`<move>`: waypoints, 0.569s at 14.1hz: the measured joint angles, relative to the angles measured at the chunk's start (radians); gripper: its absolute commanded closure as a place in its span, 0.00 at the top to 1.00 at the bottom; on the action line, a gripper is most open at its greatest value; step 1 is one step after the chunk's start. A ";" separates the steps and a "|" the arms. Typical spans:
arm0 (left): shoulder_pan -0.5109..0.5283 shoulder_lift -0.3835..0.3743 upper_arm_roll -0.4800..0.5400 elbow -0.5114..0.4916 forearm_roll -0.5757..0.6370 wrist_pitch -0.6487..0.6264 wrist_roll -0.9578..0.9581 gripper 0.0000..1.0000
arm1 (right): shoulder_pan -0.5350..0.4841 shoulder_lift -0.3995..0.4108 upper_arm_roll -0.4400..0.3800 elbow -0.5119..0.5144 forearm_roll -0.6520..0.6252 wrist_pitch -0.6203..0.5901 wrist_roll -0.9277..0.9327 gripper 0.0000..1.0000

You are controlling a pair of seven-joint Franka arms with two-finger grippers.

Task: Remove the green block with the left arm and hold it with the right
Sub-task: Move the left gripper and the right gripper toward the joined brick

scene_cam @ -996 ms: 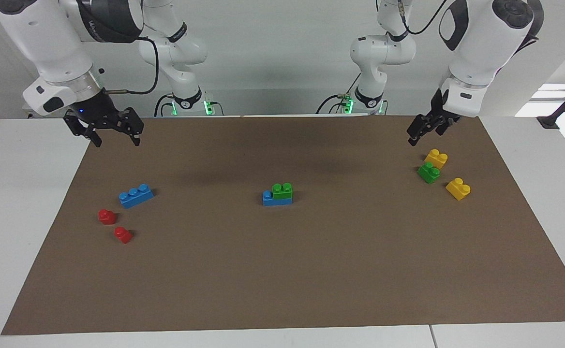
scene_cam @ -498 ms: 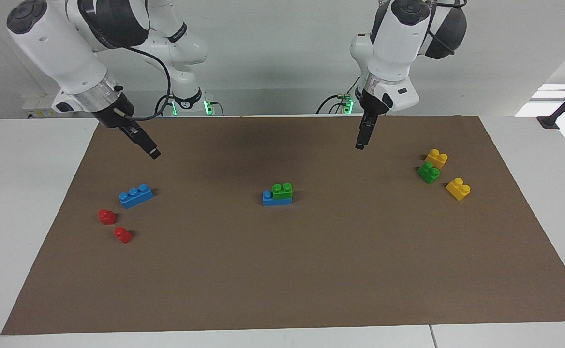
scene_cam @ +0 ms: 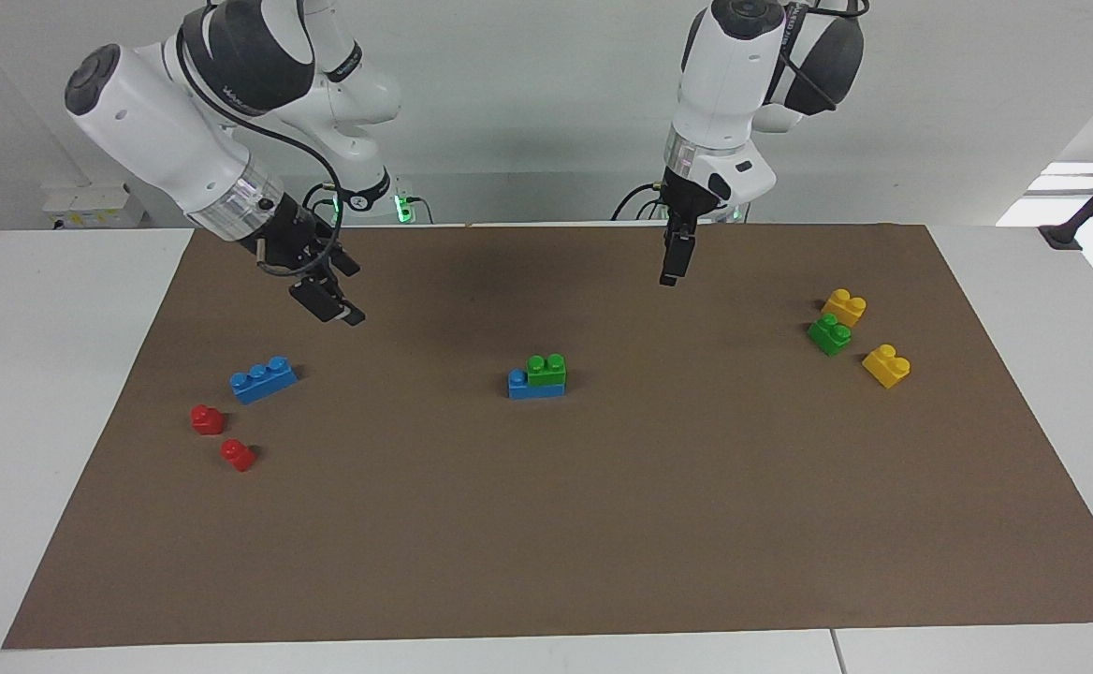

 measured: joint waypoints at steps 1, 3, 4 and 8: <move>-0.010 0.005 0.000 -0.005 -0.009 0.015 -0.032 1.00 | 0.003 0.012 0.000 -0.018 0.039 0.029 0.009 0.97; -0.019 0.024 0.001 -0.010 -0.037 0.045 -0.094 1.00 | 0.019 0.045 0.000 -0.038 0.114 0.081 0.013 0.97; -0.026 0.037 0.001 -0.011 -0.044 0.063 -0.131 1.00 | 0.032 0.063 0.000 -0.041 0.139 0.106 0.015 0.97; -0.094 0.115 0.001 -0.017 -0.050 0.151 -0.281 1.00 | 0.096 0.111 0.001 -0.075 0.167 0.194 0.020 0.97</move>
